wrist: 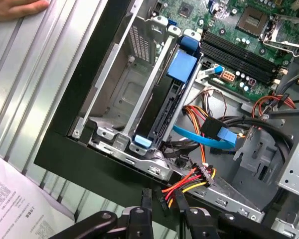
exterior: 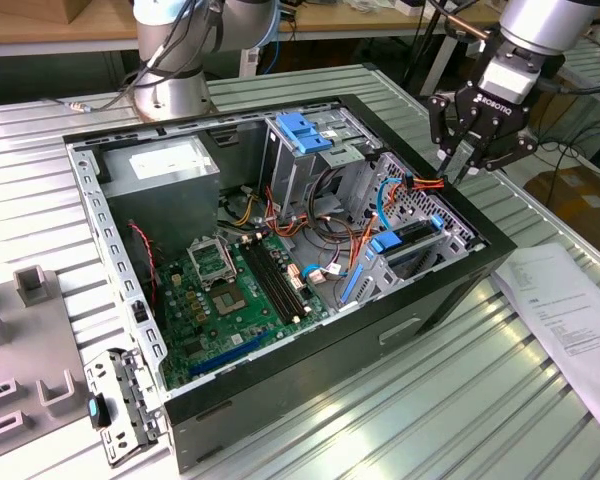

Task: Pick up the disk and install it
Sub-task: 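Insert the first disk wire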

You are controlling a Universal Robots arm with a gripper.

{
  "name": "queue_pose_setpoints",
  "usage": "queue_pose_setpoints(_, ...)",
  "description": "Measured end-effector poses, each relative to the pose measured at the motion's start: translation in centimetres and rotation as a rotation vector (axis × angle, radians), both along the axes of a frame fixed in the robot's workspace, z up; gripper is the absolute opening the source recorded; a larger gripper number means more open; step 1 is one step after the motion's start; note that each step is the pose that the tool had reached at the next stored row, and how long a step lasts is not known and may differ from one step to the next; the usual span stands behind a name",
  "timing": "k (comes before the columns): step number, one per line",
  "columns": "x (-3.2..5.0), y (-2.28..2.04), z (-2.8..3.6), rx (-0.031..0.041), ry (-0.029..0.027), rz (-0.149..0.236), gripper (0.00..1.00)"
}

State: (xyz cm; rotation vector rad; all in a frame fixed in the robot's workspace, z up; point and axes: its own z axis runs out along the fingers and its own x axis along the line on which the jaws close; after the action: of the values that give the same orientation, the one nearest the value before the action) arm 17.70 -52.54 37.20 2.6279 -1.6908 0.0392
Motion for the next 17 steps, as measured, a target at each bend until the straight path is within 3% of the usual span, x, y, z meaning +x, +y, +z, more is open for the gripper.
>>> queue_pose_setpoints(4,0.04,0.00,-0.26,0.0000,-0.0003,0.007,0.31)
queue_pose_setpoints(7,0.03,0.00,-0.53,-0.0001,-0.0003,0.148,0.31)
queue_pose_setpoints(9,0.03,0.00,-0.54,0.0000,-0.0004,0.150,0.29)
queue_pose_setpoints(11,0.03,0.00,-0.54,-0.0001,-0.0004,0.150,0.17)
queue_pose_setpoints(13,-0.51,0.00,-0.25,0.0008,-0.0004,0.147,0.16)
queue_pose_setpoints(17,-1.34,0.00,-0.24,0.0006,-0.0004,0.138,0.16)
